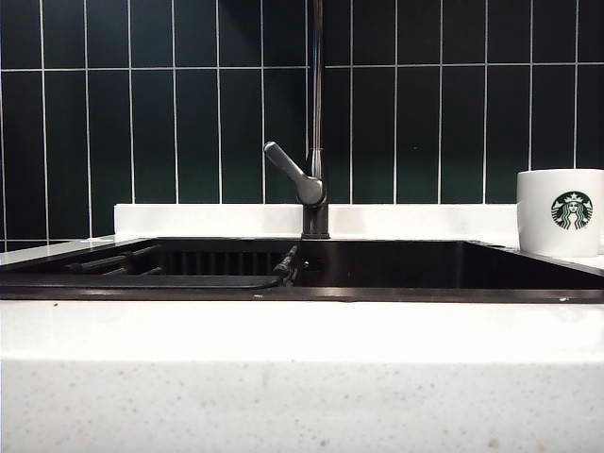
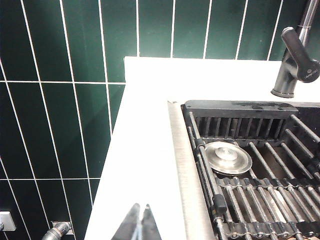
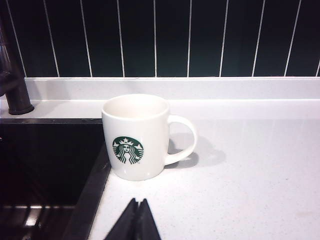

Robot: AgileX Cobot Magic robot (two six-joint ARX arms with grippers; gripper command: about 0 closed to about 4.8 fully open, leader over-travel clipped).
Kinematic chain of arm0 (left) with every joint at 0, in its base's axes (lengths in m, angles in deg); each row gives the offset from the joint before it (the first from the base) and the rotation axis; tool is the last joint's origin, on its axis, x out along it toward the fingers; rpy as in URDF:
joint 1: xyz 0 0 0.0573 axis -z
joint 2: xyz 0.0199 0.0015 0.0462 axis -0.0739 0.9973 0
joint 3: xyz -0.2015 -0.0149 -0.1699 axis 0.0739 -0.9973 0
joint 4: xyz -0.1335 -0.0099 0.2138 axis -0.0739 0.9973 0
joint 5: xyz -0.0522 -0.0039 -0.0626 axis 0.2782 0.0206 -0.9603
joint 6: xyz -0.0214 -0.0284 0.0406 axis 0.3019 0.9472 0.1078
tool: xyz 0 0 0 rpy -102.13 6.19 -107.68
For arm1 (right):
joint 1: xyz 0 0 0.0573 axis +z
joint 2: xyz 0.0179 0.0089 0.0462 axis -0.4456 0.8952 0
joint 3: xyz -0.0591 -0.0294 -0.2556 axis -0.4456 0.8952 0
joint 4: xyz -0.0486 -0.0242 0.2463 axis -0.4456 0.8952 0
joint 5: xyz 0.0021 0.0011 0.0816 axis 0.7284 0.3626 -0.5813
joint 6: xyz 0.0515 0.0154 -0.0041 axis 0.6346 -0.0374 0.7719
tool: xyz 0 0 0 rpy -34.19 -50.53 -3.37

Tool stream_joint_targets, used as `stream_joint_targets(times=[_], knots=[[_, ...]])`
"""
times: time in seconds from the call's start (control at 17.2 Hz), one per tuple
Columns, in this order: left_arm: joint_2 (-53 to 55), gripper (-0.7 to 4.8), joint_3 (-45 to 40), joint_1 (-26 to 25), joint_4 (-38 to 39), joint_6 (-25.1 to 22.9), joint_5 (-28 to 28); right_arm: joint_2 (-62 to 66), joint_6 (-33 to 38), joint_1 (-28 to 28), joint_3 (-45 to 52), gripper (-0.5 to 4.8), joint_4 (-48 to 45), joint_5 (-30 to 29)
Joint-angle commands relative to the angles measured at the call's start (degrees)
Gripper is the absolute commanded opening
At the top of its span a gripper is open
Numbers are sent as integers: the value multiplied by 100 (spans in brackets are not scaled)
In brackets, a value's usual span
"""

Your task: Pick up the mug next to the sink, go to the faucet to get some water, pour the water into the sink, and finally put the mug back to its place.

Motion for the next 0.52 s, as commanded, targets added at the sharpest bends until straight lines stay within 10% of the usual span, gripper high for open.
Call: stream_joint_targets(times=[0.06,0.35,0.52], knots=[[0,-5,15,11,-70,-24,-37,-17,-13,0,33,-1,-103,-7],[0,-5,15,13,210,-17,-61,-17,-7,2,33,-1,-96,-15],[0,-6,26,15,354,1012,-59,-17,546,0,13,-2,-81,-52]])
